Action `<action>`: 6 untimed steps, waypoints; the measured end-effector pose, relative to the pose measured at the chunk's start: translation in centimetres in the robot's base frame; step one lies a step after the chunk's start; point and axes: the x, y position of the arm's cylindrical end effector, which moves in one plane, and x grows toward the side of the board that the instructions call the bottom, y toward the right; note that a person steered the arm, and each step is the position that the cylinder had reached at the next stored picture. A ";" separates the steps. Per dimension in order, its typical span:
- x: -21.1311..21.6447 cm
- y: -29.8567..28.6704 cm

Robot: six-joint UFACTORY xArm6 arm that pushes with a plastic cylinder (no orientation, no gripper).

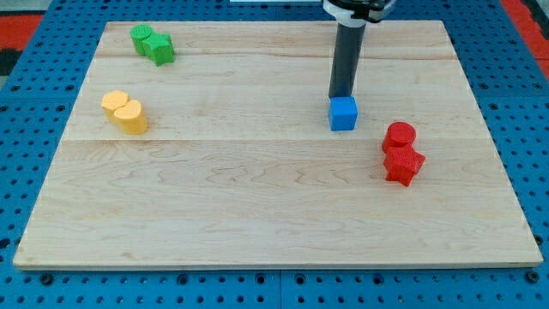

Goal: Nudge the red circle and red star down a bit

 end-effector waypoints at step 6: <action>7.8 11.9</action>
